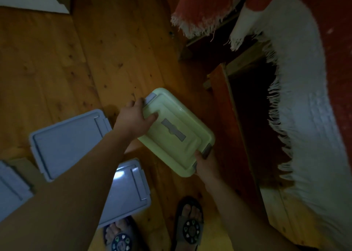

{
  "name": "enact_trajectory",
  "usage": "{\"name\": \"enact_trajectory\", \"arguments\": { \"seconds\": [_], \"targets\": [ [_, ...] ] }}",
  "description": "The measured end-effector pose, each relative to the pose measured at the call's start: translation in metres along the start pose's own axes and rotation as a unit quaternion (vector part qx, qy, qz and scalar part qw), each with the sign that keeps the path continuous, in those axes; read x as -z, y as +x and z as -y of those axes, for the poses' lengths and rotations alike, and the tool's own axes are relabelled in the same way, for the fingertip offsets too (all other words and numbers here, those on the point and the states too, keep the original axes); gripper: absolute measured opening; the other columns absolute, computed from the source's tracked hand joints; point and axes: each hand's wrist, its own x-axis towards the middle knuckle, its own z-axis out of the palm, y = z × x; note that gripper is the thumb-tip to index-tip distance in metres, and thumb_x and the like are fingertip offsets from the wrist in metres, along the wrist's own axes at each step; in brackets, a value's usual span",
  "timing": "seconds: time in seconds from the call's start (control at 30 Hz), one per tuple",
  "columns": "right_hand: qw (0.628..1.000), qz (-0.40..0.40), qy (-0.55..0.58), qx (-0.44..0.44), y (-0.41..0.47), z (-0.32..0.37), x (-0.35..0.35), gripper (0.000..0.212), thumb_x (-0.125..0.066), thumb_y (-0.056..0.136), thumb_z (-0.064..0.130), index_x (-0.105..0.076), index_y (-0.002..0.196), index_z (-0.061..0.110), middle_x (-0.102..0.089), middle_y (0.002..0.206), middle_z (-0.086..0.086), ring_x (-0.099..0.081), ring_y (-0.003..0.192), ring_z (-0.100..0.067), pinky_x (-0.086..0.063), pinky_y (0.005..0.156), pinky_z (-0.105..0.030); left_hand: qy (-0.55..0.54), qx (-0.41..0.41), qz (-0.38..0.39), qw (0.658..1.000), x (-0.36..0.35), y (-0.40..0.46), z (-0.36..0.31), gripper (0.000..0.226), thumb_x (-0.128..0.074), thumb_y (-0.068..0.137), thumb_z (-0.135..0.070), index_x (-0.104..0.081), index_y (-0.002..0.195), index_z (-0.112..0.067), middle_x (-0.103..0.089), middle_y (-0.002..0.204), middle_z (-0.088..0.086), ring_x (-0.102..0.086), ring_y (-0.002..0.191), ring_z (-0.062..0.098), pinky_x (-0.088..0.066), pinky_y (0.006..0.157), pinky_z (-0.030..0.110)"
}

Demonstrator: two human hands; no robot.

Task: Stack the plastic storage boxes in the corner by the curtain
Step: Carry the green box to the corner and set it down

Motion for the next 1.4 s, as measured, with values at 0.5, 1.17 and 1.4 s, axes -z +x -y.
{"name": "enact_trajectory", "arguments": {
  "seconds": [0.5, 1.17, 1.4],
  "targets": [
    [0.971, 0.019, -0.165, 0.174, -0.132, 0.137, 0.017, 0.052, -0.045, 0.100, 0.038, -0.032, 0.151, 0.038, -0.057, 0.134, 0.001, -0.056, 0.118, -0.026, -0.047, 0.099, -0.043, -0.011, 0.118, -0.151, 0.981, 0.163, -0.119, -0.002, 0.058, -0.051, 0.082, -0.070, -0.035, 0.098, -0.017, -0.051, 0.079, -0.001, -0.053, 0.071, 0.025, -0.039, 0.057, 0.035],
    [0.874, -0.016, -0.262, 0.410, -0.334, 0.360, 0.028, 0.055, -0.032, 0.101, 0.043, -0.025, 0.154, 0.027, -0.053, 0.137, -0.007, -0.055, 0.115, -0.028, -0.048, 0.092, -0.042, -0.051, 0.156, -0.303, 0.939, 0.411, -0.243, -0.072, 0.072, -0.039, 0.077, -0.078, -0.046, 0.115, -0.017, -0.057, 0.104, 0.001, -0.056, 0.086, 0.021, -0.047, 0.070, 0.035],
    [0.835, -0.049, -0.282, 0.470, -0.405, 0.433, 0.056, 0.053, -0.030, 0.103, 0.039, -0.027, 0.153, 0.018, -0.055, 0.136, -0.012, -0.055, 0.118, -0.031, -0.046, 0.095, -0.045, -0.047, 0.138, -0.339, 0.929, 0.502, -0.283, -0.125, 0.066, -0.043, 0.080, -0.075, -0.044, 0.112, -0.017, -0.054, 0.096, -0.001, -0.054, 0.082, 0.019, -0.044, 0.066, 0.033]
  ]
}}
